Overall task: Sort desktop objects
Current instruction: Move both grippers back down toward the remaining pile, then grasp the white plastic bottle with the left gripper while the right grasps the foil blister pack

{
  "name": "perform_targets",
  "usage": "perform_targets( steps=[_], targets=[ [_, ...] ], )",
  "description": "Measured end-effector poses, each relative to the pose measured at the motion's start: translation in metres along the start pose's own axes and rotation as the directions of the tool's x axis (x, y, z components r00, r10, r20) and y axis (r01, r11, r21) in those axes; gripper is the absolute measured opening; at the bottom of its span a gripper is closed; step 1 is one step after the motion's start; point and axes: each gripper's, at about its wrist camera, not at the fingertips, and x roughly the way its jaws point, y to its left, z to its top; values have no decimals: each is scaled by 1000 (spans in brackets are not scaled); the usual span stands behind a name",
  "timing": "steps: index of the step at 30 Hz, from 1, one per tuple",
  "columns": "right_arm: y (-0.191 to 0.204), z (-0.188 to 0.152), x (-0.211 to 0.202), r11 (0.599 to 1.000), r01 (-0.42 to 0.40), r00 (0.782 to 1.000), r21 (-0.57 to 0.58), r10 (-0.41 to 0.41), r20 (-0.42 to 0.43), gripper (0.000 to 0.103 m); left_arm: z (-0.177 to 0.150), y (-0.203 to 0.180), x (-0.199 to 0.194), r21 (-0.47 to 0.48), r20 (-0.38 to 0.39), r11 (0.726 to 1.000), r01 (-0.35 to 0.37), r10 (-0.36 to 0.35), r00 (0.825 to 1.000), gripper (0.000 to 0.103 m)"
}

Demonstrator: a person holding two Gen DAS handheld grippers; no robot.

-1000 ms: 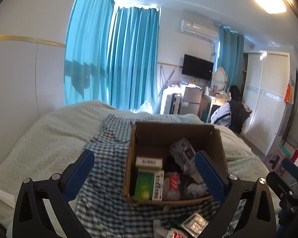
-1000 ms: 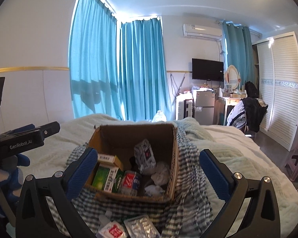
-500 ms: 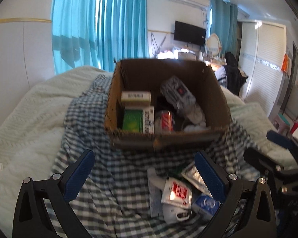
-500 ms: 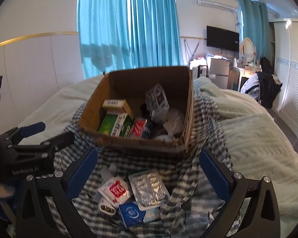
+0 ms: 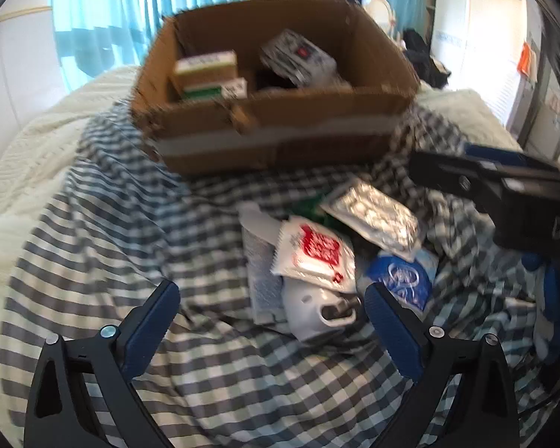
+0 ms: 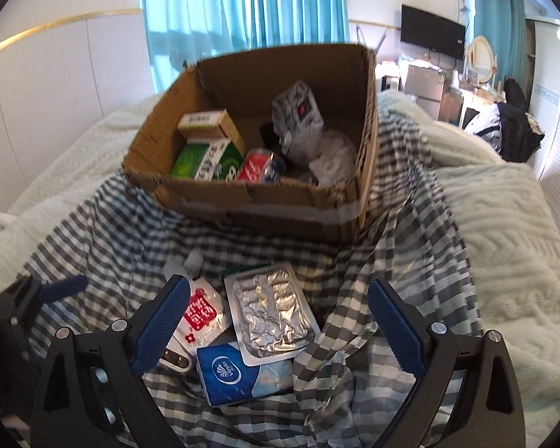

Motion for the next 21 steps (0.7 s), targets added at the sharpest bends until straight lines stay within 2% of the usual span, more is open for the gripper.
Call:
perform_targets(
  steps=[3,5,14,16,17,18,19,20,21],
  targets=[
    [-1,-1,16,1000,-14,998,-1,14,-54,97,-6,-3,15,8,-54,1000,7,-7,999,95],
    [-1,-4,27,1000,-21,996,-5,21,-86,97,-11,-6,25,15,-102,1000,19,-17,995,87],
    [1,-13,74,999,-31,976,-12,28,-217,97,-23,-17,49,34,-154,999,28,-22,988,85],
    [-2,-14,84,1000,-26,969,-1,25,-245,97,-24,-19,52,36,-156,999,37,-31,987,72],
    [-5,-16,90,1000,-21,963,8,22,-268,97,-25,-21,53,44,-150,999,24,-17,989,70],
    [-6,-17,93,1000,-17,960,13,20,-280,95,-26,-22,52,51,-142,998,22,-14,990,62],
    [-7,-18,95,1000,-17,957,13,20,-288,83,-26,-22,51,53,-135,998,21,-13,991,53],
    [-6,-18,96,1000,-18,955,10,20,-297,65,-27,-22,49,52,-126,999,14,-7,992,47],
    [-5,-19,96,1000,-17,954,6,18,-299,64,-27,-22,47,50,-118,999,6,0,993,37]
  ],
)
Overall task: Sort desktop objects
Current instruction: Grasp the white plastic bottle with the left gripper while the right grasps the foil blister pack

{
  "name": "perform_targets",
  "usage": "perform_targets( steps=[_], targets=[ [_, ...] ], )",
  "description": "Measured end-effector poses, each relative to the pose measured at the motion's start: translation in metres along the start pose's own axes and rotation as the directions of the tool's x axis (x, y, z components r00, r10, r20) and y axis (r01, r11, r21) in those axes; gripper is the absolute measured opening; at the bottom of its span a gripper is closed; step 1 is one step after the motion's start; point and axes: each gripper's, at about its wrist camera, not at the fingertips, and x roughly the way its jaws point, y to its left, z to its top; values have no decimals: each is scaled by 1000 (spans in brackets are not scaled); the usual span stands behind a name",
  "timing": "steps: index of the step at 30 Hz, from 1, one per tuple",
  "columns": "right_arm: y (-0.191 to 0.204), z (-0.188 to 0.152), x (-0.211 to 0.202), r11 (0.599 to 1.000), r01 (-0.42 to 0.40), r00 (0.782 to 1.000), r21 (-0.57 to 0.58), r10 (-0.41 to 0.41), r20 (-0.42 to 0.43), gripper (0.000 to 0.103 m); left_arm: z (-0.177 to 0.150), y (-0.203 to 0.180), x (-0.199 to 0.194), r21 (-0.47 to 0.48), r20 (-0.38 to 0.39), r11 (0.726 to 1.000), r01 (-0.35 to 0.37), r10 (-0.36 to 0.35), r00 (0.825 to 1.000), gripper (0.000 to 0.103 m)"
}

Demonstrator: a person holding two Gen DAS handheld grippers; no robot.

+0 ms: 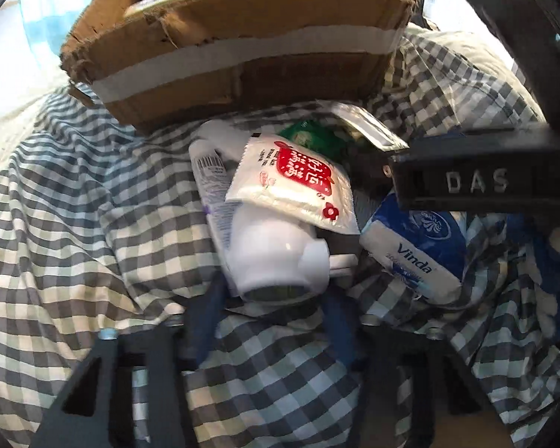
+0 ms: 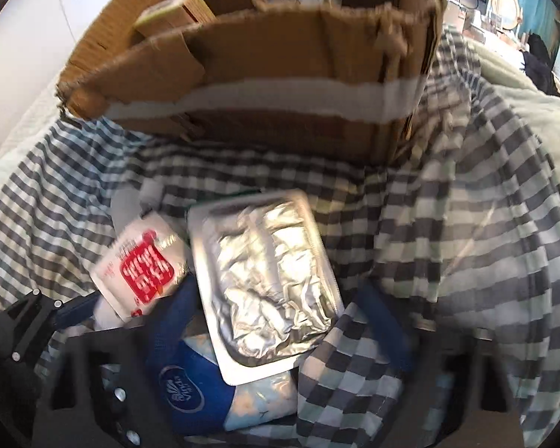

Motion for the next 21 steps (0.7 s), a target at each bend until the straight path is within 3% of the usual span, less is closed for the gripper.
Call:
perform_targets(
  steps=[4,9,10,11,12,13,15,21],
  targets=[
    [4,-3,-10,1000,-17,999,-16,17,34,63,-2,5,-3,-23,3,1000,-1,1,1000,26],
    [3,-6,-28,1000,-24,996,-2,24,83,58,-5,2,-18,-7,45,1000,-4,4,999,23],
    [3,-7,-31,1000,-23,996,-1,23,92,35,-6,1,-20,-8,51,1000,-4,4,999,23],
    [3,-8,-35,1000,-14,995,4,14,103,26,-6,2,-23,-11,54,1000,-10,10,998,24],
    [2,-9,-39,1000,-16,994,10,15,112,25,-5,1,-24,-13,51,1000,-10,11,999,30],
    [2,-9,-41,1000,-23,993,15,21,116,23,-5,2,-24,-15,42,1000,-7,8,999,48],
    [3,-9,-44,1000,-23,993,18,20,120,19,-4,2,-26,-27,47,1000,-9,10,999,71],
    [0,-8,-53,999,-21,988,26,17,151,10,8,-1,-20,-15,43,1000,-3,4,999,81]
  ],
)
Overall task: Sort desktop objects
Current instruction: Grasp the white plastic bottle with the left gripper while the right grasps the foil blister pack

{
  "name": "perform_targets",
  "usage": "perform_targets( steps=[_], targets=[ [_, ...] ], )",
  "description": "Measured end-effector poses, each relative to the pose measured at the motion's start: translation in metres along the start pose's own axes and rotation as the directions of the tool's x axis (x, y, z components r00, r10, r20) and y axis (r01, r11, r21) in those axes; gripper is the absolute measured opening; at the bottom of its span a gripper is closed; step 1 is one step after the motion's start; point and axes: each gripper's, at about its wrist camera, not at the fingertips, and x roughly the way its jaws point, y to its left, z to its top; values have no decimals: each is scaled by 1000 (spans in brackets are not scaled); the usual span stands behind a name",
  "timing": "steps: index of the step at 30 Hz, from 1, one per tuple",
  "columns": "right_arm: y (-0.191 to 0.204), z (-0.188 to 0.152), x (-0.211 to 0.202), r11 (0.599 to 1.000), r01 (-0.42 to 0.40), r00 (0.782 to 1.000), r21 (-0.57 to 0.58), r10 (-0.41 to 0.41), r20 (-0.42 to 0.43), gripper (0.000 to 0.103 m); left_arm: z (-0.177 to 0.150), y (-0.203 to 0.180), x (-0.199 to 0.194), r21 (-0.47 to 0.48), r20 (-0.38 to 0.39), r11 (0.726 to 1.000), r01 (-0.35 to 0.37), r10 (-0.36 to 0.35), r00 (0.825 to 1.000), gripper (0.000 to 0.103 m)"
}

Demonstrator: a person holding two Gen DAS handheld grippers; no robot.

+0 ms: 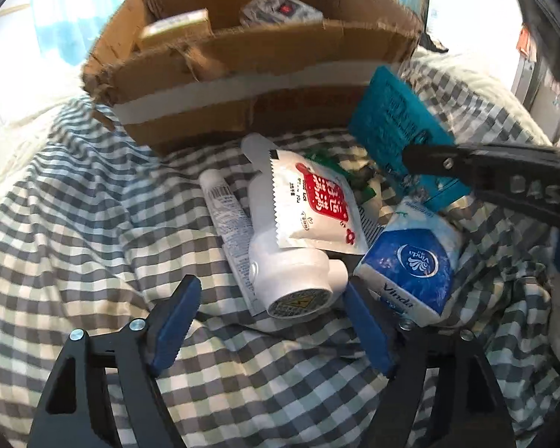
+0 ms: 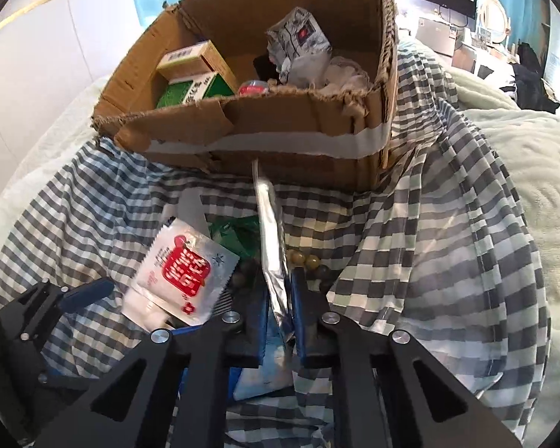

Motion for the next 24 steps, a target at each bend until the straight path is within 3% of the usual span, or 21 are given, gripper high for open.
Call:
perform_targets(
  steps=[8,9,11,12,24],
  targets=[
    [2,5,-4,1000,20,1000,8,-21,23,11,23,-2,12,1,43,998,-56,56,998,81],
    [1,5,-5,1000,20,999,12,-20,26,11,25,-2,10,4,59,998,-63,63,996,78],
    [-2,4,-7,1000,16,999,19,-17,33,11,27,-5,4,21,95,999,-43,41,995,53],
    [-3,4,-8,1000,8,999,22,-9,37,10,28,-9,3,43,101,998,-43,38,994,46],
    [-4,2,-27,1000,5,995,30,-8,97,9,33,-4,-32,75,233,995,-67,48,971,44]
  ],
)
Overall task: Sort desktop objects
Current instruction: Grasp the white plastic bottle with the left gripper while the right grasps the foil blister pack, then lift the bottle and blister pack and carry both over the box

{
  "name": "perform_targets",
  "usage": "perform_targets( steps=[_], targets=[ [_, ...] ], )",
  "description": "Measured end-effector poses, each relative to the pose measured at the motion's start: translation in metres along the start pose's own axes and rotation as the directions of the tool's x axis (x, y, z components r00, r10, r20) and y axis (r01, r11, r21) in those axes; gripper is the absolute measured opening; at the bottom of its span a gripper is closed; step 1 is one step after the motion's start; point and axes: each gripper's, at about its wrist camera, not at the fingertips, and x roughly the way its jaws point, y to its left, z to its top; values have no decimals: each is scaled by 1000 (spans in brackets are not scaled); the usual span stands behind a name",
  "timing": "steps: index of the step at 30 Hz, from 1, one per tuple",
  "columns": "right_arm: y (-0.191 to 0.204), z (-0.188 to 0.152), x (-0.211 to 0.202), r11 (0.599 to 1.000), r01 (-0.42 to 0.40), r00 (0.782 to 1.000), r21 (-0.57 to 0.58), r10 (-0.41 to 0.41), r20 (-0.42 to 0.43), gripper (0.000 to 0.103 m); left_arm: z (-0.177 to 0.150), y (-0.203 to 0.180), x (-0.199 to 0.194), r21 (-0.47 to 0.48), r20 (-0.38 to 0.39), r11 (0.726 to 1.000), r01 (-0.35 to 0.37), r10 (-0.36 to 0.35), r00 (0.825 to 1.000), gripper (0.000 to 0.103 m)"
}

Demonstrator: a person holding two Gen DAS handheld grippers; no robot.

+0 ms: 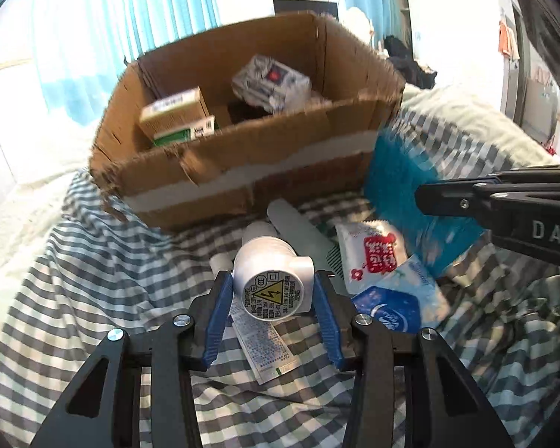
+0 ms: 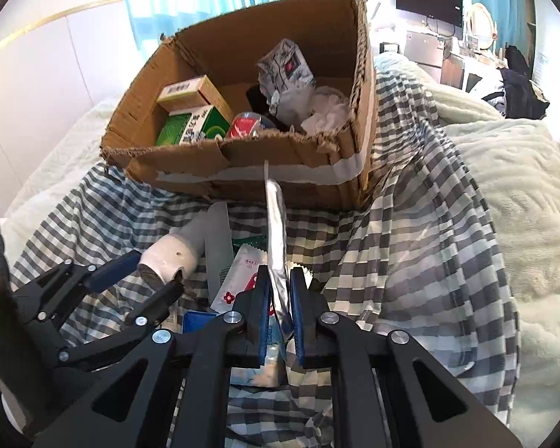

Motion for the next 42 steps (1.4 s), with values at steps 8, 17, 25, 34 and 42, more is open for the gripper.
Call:
perform_targets(
  steps=[8,17,25,34,42],
  targets=[
    [4,-3,-22,1000,4,999,-11,-4,44,3,10,14,-18,-23,76,1000,-4,6,997,44],
    [7,4,-20,1000,-9,1000,15,8,30,11,24,35,-65,-89,175,996,-13,29,984,40],
    [11,-11,42,995,84,981,-49,-92,-172,22,38,49,-79,-126,214,992,-9,36,976,40],
    [-5,-2,-9,997,69,997,32,-68,-33,6,62,57,-96,-134,288,991,-9,47,956,40],
    [5,30,-71,999,18,991,37,-23,129,6,93,63,-107,-141,357,990,-7,57,932,40]
  ],
)
